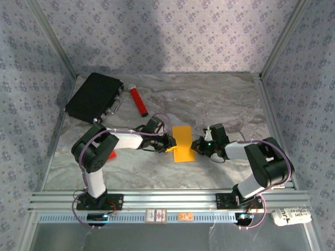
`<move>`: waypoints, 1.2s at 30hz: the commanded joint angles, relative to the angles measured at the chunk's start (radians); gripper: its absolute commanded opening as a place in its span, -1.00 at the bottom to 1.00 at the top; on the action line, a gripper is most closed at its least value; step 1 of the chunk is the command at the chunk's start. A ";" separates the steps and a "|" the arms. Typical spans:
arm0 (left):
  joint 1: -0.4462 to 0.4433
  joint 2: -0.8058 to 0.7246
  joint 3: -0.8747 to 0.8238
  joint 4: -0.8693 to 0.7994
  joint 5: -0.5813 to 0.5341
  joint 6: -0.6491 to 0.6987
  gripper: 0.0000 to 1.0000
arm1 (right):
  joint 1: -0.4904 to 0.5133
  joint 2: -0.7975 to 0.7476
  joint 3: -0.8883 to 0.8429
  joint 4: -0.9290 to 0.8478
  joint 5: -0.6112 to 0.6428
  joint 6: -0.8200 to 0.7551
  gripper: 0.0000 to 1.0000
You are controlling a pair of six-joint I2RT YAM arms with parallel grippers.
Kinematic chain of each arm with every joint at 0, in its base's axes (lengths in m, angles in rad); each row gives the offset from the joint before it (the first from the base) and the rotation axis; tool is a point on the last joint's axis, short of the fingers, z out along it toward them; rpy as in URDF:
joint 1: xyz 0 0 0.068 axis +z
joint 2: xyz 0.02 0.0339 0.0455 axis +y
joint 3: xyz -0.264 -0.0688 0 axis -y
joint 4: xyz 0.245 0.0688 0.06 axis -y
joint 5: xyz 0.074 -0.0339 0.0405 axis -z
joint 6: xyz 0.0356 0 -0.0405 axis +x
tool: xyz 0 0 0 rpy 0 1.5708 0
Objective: Fold a paper plane with a square sheet of paper (pick it up from the middle)
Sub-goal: Third fold the triangle at the center of the table.
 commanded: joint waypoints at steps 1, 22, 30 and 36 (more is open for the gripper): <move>-0.005 0.008 -0.011 0.088 0.024 -0.022 -0.58 | -0.007 -0.002 -0.035 -0.093 0.024 0.010 -0.86; 0.004 0.008 -0.033 0.109 0.014 -0.048 -0.57 | -0.015 -0.040 -0.023 -0.118 0.029 0.011 -0.83; 0.003 0.031 -0.025 0.138 0.041 -0.065 -0.64 | -0.014 -0.040 -0.025 -0.093 0.016 0.016 -0.83; 0.005 0.029 -0.028 0.140 0.045 -0.065 -0.72 | -0.015 -0.042 -0.029 -0.081 0.012 0.022 -0.82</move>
